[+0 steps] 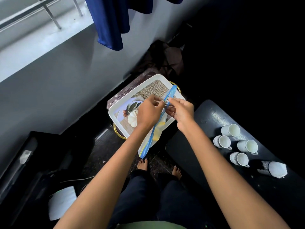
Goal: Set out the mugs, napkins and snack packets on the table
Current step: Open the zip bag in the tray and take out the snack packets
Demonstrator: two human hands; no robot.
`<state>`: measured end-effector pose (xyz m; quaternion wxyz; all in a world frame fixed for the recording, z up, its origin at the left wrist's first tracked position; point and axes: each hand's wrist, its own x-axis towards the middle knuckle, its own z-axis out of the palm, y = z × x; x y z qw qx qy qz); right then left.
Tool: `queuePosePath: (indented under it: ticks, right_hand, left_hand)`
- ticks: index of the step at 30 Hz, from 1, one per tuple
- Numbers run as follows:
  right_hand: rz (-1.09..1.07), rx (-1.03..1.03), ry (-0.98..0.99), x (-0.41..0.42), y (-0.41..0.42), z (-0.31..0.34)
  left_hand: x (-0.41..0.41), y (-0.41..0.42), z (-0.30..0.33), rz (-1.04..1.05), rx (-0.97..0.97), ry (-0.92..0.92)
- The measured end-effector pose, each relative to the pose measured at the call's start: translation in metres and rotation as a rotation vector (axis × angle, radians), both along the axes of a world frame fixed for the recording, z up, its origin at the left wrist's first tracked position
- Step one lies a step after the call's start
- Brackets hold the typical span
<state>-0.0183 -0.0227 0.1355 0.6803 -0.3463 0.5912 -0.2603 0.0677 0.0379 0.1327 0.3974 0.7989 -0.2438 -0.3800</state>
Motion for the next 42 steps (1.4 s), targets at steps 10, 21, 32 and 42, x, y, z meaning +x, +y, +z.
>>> queuePosePath:
  ticks: [10, 21, 32, 42]
  right_hand:
    - [0.094, -0.232, 0.245, -0.002, -0.006, 0.000]
    - [0.084, -0.453, 0.667, -0.011, -0.001, -0.006]
    - [0.169, -0.265, 0.422, 0.004, 0.011, -0.005]
    - [0.162, -0.305, 0.440, 0.005, 0.011, -0.011]
  left_hand:
    - [-0.004, -0.014, 0.006, -0.059, 0.005, -0.276]
    - [0.017, -0.019, 0.008, 0.093, 0.053, -0.319]
    - [0.014, -0.012, 0.006, 0.048, -0.043, -0.049]
    - [0.006, 0.016, 0.008, -0.226, 0.245, -0.286]
